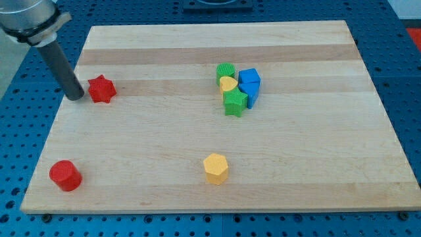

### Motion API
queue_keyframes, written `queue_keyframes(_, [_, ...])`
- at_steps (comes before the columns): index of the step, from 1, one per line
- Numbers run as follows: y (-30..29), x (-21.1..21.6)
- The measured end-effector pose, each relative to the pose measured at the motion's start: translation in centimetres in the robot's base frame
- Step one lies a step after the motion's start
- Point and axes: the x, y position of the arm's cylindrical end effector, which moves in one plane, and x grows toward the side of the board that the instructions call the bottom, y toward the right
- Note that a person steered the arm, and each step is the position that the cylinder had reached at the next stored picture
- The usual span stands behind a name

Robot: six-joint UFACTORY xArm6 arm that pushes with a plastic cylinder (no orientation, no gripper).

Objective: Place the red star left to the heart

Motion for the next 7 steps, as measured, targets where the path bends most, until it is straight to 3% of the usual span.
queue_keyframes(2, [5.3,-2.9])
queue_keyframes(4, [11.5,-2.6])
queue_keyframes(7, [13.7,5.7])
